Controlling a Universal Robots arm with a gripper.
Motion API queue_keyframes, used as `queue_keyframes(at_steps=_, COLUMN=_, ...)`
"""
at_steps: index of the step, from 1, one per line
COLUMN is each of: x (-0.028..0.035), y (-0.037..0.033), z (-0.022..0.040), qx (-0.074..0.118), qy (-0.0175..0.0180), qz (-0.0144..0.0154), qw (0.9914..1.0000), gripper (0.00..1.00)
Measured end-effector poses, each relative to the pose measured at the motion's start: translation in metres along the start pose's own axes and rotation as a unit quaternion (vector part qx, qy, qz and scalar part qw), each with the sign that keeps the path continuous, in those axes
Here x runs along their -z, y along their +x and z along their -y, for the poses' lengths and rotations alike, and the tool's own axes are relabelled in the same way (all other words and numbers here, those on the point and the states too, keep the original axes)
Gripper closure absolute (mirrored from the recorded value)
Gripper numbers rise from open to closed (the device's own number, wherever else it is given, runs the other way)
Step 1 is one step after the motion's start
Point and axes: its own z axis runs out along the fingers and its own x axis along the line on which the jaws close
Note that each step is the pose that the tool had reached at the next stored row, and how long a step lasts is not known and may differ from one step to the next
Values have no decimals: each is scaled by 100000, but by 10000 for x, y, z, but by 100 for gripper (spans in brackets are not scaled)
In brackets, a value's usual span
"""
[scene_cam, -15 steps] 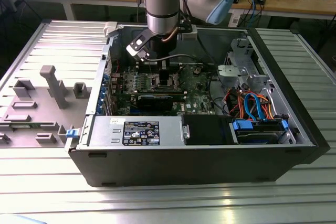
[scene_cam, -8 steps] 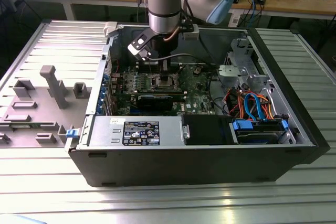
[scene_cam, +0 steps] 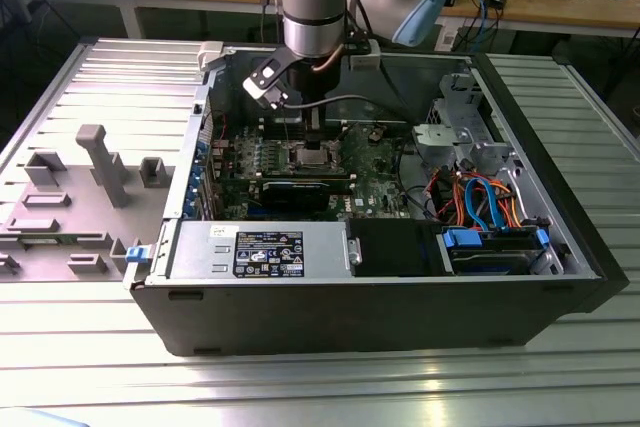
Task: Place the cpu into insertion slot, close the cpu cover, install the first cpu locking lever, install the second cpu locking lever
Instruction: 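Place the cpu into insertion slot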
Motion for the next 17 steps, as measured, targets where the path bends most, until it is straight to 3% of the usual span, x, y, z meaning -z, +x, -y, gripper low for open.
queue_keyframes(at_steps=5, x=101, y=-1, z=-7, qx=1, qy=22, qz=-2, qw=100000, gripper=89)
queue_keyframes(at_steps=12, x=400, y=-6, z=-23, qx=2, qy=114, qz=-1, qw=100000, gripper=89)
queue_keyframes(at_steps=17, x=552, y=-8, z=-31, qx=2, qy=120, qz=0, qw=100000, gripper=89)
